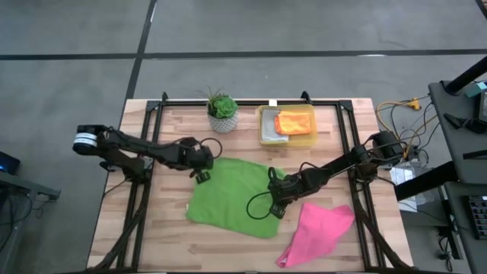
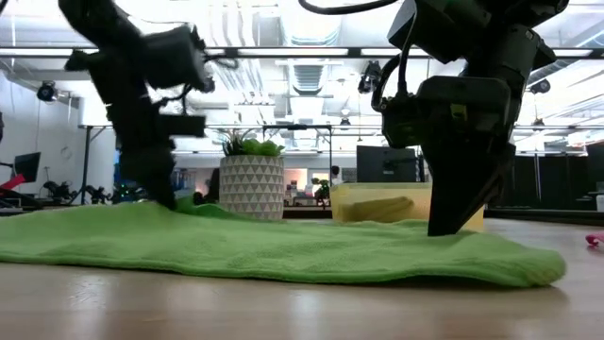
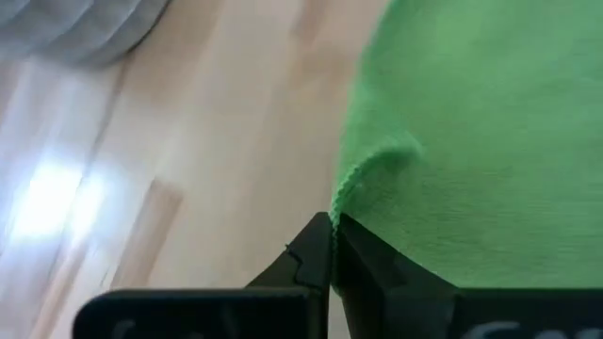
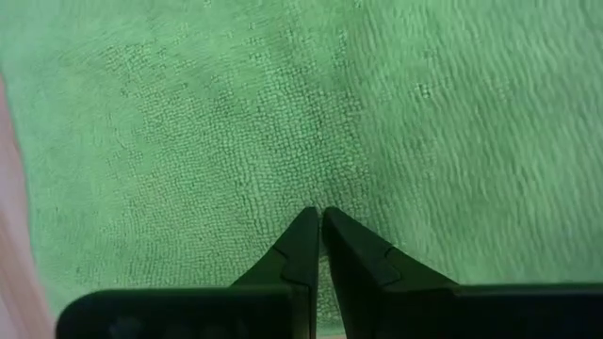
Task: Fold microfiber towels
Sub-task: Fold the green microfiber cloth
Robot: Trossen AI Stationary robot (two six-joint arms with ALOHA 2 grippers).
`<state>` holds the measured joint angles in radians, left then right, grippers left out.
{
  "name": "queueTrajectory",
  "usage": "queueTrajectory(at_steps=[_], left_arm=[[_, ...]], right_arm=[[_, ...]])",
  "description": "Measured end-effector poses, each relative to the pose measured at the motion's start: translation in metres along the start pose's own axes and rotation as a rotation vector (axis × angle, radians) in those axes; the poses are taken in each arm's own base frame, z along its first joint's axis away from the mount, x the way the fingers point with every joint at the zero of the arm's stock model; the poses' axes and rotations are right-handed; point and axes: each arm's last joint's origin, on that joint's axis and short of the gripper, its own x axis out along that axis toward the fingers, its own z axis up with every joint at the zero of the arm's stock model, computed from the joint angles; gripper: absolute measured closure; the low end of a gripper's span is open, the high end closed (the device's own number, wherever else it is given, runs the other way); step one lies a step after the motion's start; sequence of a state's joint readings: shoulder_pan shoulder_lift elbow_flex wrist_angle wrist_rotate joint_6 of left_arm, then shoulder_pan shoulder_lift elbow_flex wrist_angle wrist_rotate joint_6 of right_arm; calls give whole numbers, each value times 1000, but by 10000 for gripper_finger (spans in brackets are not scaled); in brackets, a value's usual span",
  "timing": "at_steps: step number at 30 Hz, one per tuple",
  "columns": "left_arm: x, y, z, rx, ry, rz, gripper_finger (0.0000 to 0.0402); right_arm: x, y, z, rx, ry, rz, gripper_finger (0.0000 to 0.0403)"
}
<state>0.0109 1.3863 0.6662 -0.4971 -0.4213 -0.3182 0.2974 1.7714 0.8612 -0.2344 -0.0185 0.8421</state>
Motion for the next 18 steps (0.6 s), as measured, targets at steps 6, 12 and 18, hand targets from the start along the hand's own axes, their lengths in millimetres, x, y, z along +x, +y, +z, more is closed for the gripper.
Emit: queueTrajectory(at_steps=[6, 12, 18], left_arm=[[11, 6, -23, -150, 47, 136, 401], [7, 11, -29, -198, 16, 170, 401], [-7, 17, -27, -184, -52, 158, 363]], right_arm=[[0, 0, 0, -3, 1, -1, 380], [0, -1, 0, -3, 6, 3, 380], [-3, -1, 1, -3, 7, 5, 380]])
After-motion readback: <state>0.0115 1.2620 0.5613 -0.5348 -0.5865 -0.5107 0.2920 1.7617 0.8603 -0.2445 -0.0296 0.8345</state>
